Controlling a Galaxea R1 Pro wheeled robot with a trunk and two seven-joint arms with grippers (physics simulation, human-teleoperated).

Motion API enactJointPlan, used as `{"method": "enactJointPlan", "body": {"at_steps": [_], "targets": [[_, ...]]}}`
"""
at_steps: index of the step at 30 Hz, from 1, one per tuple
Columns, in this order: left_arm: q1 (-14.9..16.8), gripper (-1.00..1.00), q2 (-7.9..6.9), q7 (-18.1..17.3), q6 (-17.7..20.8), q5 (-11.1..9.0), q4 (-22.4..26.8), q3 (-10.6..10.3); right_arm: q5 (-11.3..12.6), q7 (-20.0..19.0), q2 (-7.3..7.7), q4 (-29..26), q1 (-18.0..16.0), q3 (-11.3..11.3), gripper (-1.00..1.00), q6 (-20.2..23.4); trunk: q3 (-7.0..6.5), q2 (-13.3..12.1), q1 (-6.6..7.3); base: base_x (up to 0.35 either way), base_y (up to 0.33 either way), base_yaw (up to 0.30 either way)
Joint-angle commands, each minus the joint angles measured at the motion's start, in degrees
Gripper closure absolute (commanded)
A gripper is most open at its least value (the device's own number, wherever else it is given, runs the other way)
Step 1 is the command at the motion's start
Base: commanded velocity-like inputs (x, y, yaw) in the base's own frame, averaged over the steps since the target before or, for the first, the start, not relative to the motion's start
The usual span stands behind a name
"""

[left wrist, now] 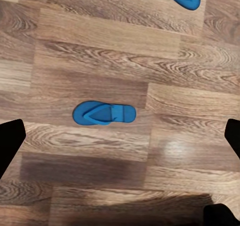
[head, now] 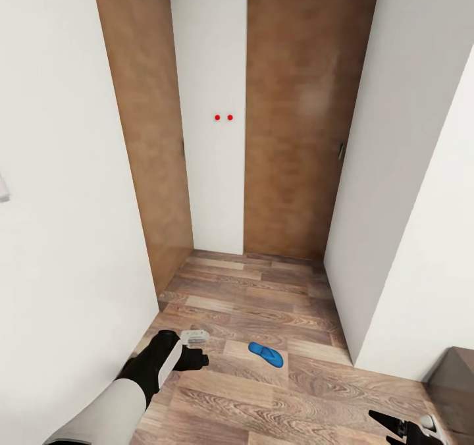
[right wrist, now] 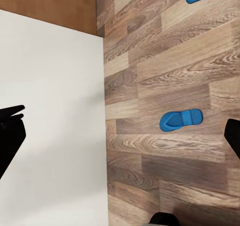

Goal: In the bedroom, move the book from the bed onto either nightstand, and place the two sandals side by side next to the bed.

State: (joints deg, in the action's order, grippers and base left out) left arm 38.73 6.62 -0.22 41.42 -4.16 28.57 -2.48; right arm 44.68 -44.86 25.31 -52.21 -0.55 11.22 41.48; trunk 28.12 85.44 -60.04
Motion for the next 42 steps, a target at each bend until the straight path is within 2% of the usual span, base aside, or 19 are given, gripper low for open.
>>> {"method": "enactJointPlan", "body": {"at_steps": [1, 42], "targets": [[0.01, -1.0, -0.04, 0.13, 0.25, -0.41, 0.08, -0.24, 0.19, -0.05, 0.0, 0.0, -0.04, 0.07, -1.0, 0.35, 0.25, 0.45, -0.22, 0.0, 0.0, 0.0], [0.03, -1.0, -0.12, 0.13, 0.32, -0.41, 0.09, -0.24, 0.23, 0.03, 0.0, 0.04, -0.01, 0.12, -1.0, 0.35, 7.61, 16.89, -9.23, 0.0, 0.0, 0.0]]}}
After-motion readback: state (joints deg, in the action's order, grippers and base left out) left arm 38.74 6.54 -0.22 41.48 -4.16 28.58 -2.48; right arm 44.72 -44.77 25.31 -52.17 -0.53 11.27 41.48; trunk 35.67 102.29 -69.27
